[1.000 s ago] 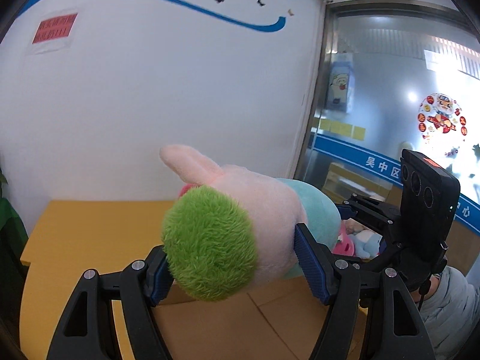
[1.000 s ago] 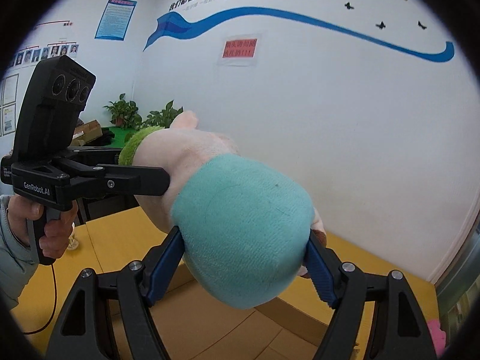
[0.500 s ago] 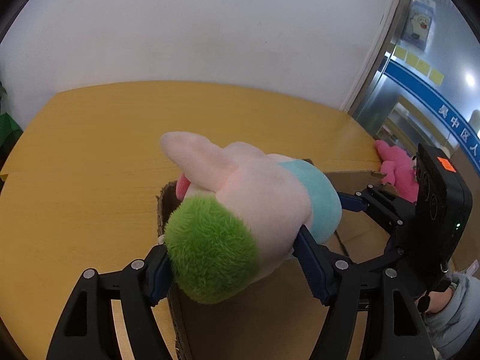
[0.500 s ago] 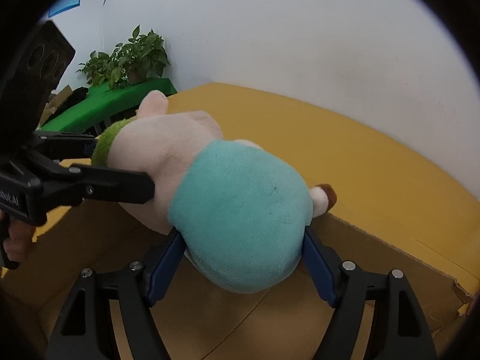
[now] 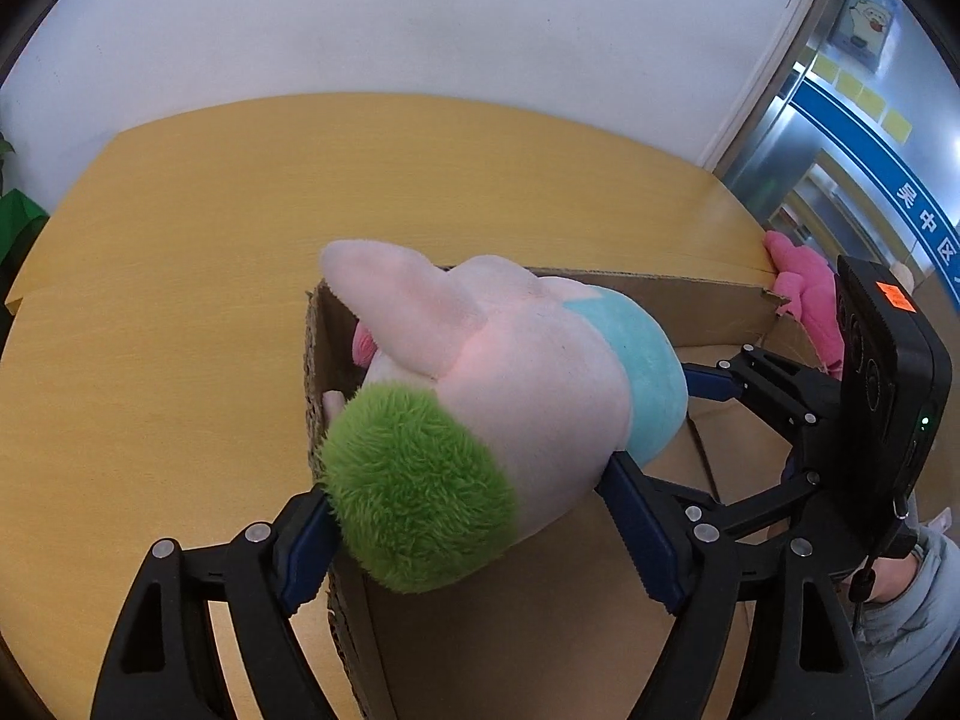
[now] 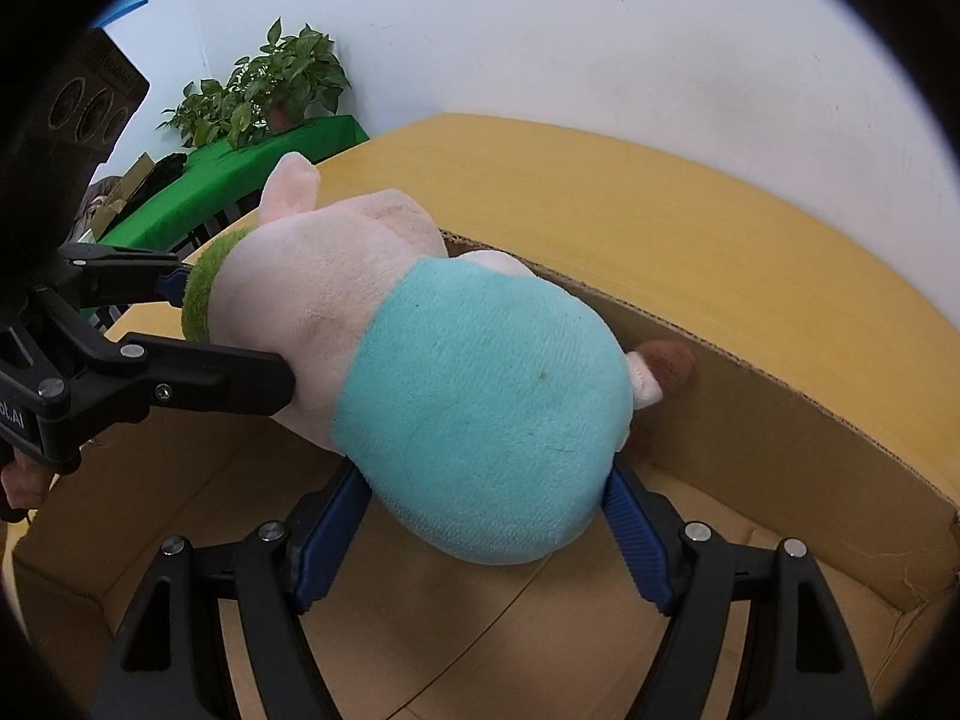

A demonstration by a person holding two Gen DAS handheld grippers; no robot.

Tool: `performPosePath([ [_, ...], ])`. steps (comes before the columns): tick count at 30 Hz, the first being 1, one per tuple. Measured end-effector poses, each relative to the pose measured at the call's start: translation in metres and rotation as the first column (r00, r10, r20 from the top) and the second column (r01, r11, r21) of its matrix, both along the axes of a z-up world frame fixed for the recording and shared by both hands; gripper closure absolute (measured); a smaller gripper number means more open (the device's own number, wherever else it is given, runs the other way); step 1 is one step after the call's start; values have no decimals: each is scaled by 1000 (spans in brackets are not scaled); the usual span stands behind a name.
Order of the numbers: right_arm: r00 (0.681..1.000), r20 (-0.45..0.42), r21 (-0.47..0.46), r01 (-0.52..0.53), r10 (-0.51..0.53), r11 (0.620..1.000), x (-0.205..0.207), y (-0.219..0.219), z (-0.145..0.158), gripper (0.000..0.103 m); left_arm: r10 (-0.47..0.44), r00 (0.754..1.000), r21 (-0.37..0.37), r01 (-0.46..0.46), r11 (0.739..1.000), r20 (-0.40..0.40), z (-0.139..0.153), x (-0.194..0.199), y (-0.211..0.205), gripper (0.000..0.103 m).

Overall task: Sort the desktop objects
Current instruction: 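Lift the pig plush with both grippers and carry it over the cardboard box, then lower the pig plush into the box and open both grippers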

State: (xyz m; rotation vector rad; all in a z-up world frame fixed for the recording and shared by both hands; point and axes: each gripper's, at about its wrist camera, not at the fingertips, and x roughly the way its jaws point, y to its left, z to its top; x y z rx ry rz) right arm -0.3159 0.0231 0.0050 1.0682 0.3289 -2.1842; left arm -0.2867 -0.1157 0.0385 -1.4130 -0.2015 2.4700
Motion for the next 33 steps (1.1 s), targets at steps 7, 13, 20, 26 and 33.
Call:
performPosePath([
  [7, 997, 80, -13, 6, -5, 1000, -7, 11, -1, 26, -13, 999, -63, 16, 998, 37, -4, -5, 9, 13],
  [13, 990, 140, -23, 5, -2, 1000, -9, 6, -12, 26, 56, 997, 26, -55, 998, -48, 25, 13, -22, 13],
  [20, 985, 172, -71, -2, 14, 997, -15, 16, -18, 26, 116, 989, -13, -117, 993, -91, 40, 46, -58, 13],
  [26, 974, 226, -60, 14, 0, 998, -12, 22, -14, 26, 81, 996, -26, -82, 996, -35, 10, 74, -39, 13],
  [33, 975, 192, -88, -100, 116, 991, 12, 31, 24, 26, 70, 997, -26, -71, 997, -43, -1, 109, -26, 13],
])
